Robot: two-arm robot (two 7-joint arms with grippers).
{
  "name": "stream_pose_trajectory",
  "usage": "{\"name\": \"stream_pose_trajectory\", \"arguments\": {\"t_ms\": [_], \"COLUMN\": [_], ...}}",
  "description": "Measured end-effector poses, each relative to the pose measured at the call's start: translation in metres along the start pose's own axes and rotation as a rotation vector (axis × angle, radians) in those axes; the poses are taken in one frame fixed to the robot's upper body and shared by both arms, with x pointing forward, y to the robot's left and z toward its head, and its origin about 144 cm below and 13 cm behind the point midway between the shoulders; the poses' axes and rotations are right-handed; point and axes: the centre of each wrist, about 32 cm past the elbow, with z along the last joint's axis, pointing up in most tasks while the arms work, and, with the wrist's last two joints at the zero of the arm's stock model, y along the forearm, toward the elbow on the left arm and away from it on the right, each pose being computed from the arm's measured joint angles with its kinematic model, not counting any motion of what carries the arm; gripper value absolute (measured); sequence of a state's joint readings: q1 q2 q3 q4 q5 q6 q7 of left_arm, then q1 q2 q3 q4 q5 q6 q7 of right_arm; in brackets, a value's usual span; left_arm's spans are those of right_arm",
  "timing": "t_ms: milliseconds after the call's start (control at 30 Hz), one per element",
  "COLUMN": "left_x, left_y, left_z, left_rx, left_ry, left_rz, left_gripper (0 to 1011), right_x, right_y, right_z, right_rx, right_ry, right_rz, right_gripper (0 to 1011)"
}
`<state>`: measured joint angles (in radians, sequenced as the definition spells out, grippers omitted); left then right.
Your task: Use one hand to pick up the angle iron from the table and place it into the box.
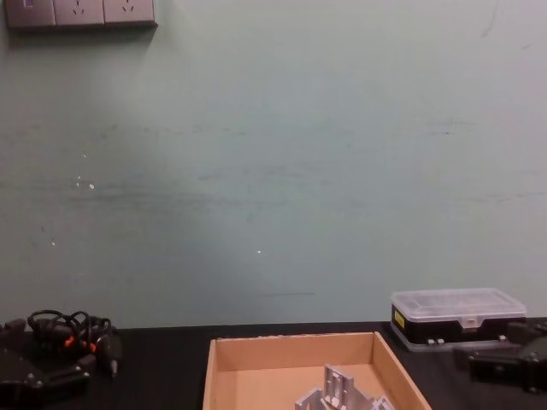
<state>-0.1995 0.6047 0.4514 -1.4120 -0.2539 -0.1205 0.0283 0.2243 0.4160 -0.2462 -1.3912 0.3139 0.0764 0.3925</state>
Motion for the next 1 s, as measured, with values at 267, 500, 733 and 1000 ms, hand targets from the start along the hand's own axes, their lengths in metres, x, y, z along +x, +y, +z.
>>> {"name": "stream_pose_trajectory", "arguments": {"t_ms": [267, 500, 733, 1000], "left_x": [0.0, 0.0, 0.0, 0.0], "left_y": [0.0, 0.0, 0.0, 0.0], "left_z": [0.0, 0.0, 0.0, 0.0], "left_rx": [0.0, 0.0, 0.0, 0.0], "left_ry": [0.0, 0.0, 0.0, 0.0], "left_rz": [0.0, 0.0, 0.0, 0.0], "left_gripper": [1011, 1012, 1011, 1011], "right_x": [0.005, 0.007, 0.006, 0.006], "right_y": [-0.015, -0.021, -0.02, -0.019], "right_z": [-0.018, -0.023, -0.023, -0.022], "right_rx": [-0.016, -0.021, -0.02, -0.02], "right_ry": [0.018, 0.021, 0.022, 0.021], "right_rz": [-0.009, 0.005, 0.004, 0.003], "right_gripper": [1002, 1002, 1003, 1003]}}
